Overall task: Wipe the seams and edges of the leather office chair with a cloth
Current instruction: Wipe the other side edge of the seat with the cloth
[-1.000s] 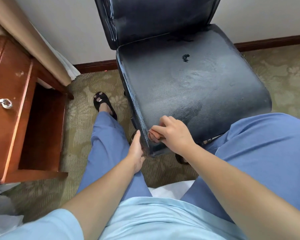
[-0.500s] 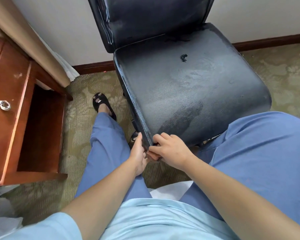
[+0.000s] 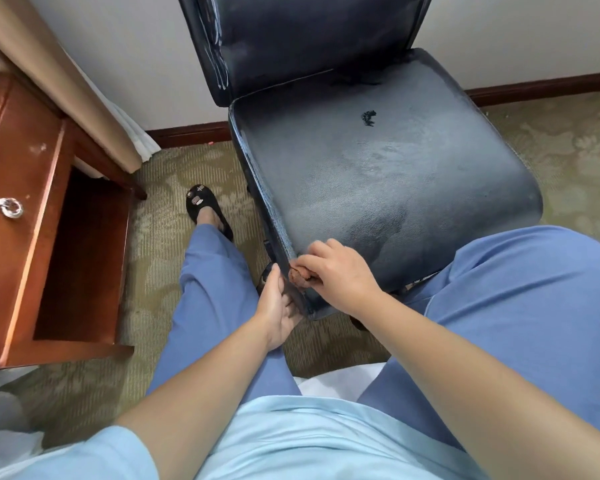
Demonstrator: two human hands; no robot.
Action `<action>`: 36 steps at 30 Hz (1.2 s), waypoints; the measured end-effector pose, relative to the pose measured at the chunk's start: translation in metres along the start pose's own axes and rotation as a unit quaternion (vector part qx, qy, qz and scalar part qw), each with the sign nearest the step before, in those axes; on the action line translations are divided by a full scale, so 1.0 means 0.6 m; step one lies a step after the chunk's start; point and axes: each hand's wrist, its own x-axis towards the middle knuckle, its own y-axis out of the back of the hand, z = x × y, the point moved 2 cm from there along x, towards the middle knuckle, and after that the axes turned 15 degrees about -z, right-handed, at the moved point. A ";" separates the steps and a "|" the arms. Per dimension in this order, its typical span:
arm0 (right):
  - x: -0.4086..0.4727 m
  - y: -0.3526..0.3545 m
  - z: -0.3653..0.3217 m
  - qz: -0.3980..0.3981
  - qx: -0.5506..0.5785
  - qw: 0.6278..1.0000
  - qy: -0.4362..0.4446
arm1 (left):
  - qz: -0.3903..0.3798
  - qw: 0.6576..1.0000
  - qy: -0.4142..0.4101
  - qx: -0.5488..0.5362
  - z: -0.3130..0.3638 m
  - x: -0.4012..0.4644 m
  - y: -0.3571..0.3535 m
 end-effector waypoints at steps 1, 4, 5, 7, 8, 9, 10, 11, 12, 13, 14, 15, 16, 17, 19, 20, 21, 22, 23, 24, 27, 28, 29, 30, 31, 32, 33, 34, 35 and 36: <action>-0.010 -0.008 0.002 -0.013 -0.024 0.999 0.044 | -0.004 1.000 0.001 -0.001 0.000 0.000 0.000; -0.034 -0.024 0.003 -0.064 -0.099 0.986 0.118 | -0.007 1.000 0.004 -0.002 0.000 -0.002 -0.003; -0.040 -0.025 0.004 -0.067 -0.116 0.984 0.120 | -0.004 1.000 0.003 -0.001 -0.001 -0.003 -0.005; -0.040 -0.023 0.003 -0.054 -0.130 0.986 0.093 | -0.001 1.000 0.006 0.001 -0.006 0.000 -0.003; -0.034 -0.020 0.001 -0.040 -0.117 0.990 0.062 | -0.003 1.000 0.007 0.002 -0.008 0.003 -0.002; -0.026 -0.015 0.000 -0.021 -0.090 0.995 0.021 | -0.005 1.000 0.009 0.005 -0.009 0.004 -0.003; -0.014 -0.010 -0.001 0.002 -0.059 0.998 -0.018 | -0.005 1.000 0.010 0.009 -0.009 0.004 -0.005; -0.002 -0.004 -0.003 0.024 -0.035 0.998 -0.047 | -0.007 1.000 0.013 0.008 -0.009 0.003 -0.008; 0.010 0.001 -0.007 0.033 -0.026 0.997 -0.065 | -0.007 1.000 0.013 0.006 -0.008 0.002 -0.010; 0.020 0.003 -0.008 0.033 -0.031 0.996 -0.075 | -0.010 1.000 0.015 0.003 -0.007 0.000 -0.013; 0.026 0.004 -0.008 0.029 -0.039 0.996 -0.081 | -0.012 1.000 0.016 0.005 -0.008 -0.002 -0.014; 0.028 0.004 -0.008 0.027 -0.040 0.996 -0.081 | -0.013 1.000 0.016 0.004 -0.007 -0.004 -0.016; 0.025 0.003 -0.006 0.027 -0.034 0.996 -0.074 | -0.009 1.000 0.016 0.009 -0.006 -0.005 -0.017; 0.019 0.000 -0.003 0.028 -0.026 0.997 -0.059 | -0.003 1.000 0.013 0.013 -0.005 -0.005 -0.016; 0.001 -0.008 0.000 0.023 -0.027 0.999 -0.017 | 0.018 0.999 -0.004 0.037 0.000 -0.005 -0.018; -0.009 -0.011 0.000 0.013 -0.035 0.999 0.000 | 0.031 0.998 -0.020 0.048 0.004 -0.003 -0.016; -0.018 -0.014 -0.001 0.005 -0.043 0.999 0.009 | 0.044 0.997 -0.038 0.048 0.009 -0.003 -0.015; -0.027 -0.017 -0.001 0.000 -0.047 0.999 0.010 | 0.051 0.997 -0.049 0.044 0.013 -0.001 -0.014; -0.034 -0.019 -0.003 -0.001 -0.048 0.999 0.005 | 0.051 0.996 -0.055 0.039 0.017 -0.002 -0.014; -0.038 -0.022 -0.005 0.002 -0.048 0.999 -0.005 | 0.046 0.997 -0.054 0.034 0.019 -0.001 -0.013; -0.034 -0.021 -0.010 0.030 -0.031 0.997 -0.064 | 0.036 0.998 -0.049 0.021 0.020 0.000 -0.010; -0.026 -0.015 -0.012 0.042 -0.022 0.995 -0.089 | 0.033 0.998 -0.047 0.020 0.020 -0.001 -0.011; -0.017 -0.009 -0.015 0.047 -0.017 0.992 -0.112 | 0.029 0.998 -0.047 0.020 0.020 -0.002 -0.013; -0.007 -0.004 -0.018 0.045 -0.017 0.990 -0.130 | 0.022 0.998 -0.045 0.022 0.018 -0.002 -0.014; 0.003 0.000 -0.021 0.038 -0.022 0.989 -0.144 | 0.015 0.999 -0.043 0.023 0.018 -0.004 -0.018; 0.011 0.004 -0.024 0.030 -0.029 0.987 -0.155 | 0.010 0.999 -0.041 0.021 0.016 -0.004 -0.020; 0.017 0.008 -0.026 0.026 -0.032 0.985 -0.166 | 0.006 0.999 -0.039 0.018 0.016 -0.005 -0.021; 0.019 0.009 -0.027 0.028 -0.032 0.984 -0.171 | 0.002 0.999 -0.037 0.013 0.016 -0.006 -0.021; 0.017 0.010 -0.026 0.033 -0.030 0.984 -0.173 | -0.001 0.999 -0.032 0.008 0.016 -0.007 -0.023; 0.013 0.008 -0.024 0.038 -0.029 0.984 -0.170 | -0.005 1.000 -0.027 0.004 0.017 -0.008 -0.022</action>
